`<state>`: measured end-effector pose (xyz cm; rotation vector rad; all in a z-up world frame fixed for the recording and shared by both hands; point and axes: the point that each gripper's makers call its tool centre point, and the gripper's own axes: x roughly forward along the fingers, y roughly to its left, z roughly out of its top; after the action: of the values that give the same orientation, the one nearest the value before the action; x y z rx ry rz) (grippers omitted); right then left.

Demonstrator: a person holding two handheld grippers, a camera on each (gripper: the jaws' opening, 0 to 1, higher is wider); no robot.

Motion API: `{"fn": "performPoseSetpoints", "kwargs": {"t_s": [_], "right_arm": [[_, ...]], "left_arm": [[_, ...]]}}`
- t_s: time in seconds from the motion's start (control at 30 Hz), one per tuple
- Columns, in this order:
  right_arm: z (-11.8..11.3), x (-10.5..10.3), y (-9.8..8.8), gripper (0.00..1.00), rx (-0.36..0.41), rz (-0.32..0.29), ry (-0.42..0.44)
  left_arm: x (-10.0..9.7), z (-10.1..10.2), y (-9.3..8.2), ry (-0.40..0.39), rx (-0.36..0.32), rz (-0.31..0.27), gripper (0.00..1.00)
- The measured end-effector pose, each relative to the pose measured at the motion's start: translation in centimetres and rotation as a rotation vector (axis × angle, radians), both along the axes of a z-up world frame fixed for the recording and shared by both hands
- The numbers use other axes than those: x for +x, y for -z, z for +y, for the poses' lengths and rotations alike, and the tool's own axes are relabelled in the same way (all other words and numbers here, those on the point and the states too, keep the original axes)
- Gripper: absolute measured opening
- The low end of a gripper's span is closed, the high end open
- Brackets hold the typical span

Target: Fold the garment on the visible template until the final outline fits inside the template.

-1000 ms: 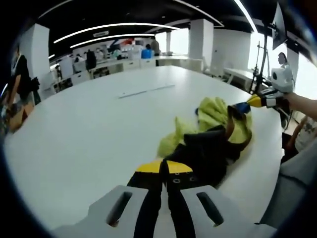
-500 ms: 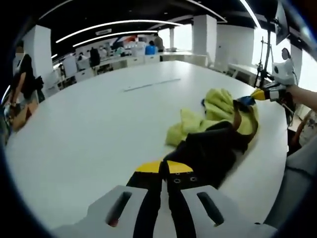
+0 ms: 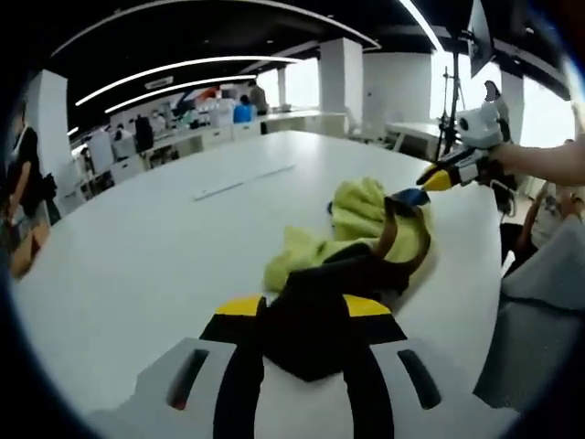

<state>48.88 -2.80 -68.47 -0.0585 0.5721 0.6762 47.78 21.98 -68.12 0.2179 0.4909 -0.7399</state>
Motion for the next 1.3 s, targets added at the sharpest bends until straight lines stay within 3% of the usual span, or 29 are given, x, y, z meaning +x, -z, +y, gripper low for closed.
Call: {"fn": "performPoseSetpoints", "kwargs": {"t_s": [0.2,0.6,1.13,1.3], "right_arm": [[-0.1,-0.2,0.4,0.16,-0.008,0.028,-0.009],[-0.4,-0.4,0.9,0.12,-0.01,0.061,-0.002],[-1.2,-0.7,1.9,0.1,-0.005,0.108,0.025],[-1.3,-0.8,2.0,0.09,0.009,0.124,0.034]], "left_arm": [[-1.3,-1.3,0.7,0.075,0.026,0.02,0.32],[-2.9,-3.8,2.2,0.187,0.057,0.051,0.29],[-2.8,-5.0,4.4,0.219,0.109,0.091,0.14],[-2.6,-5.5,4.4,0.218,0.089,0.1,0.08]]}}
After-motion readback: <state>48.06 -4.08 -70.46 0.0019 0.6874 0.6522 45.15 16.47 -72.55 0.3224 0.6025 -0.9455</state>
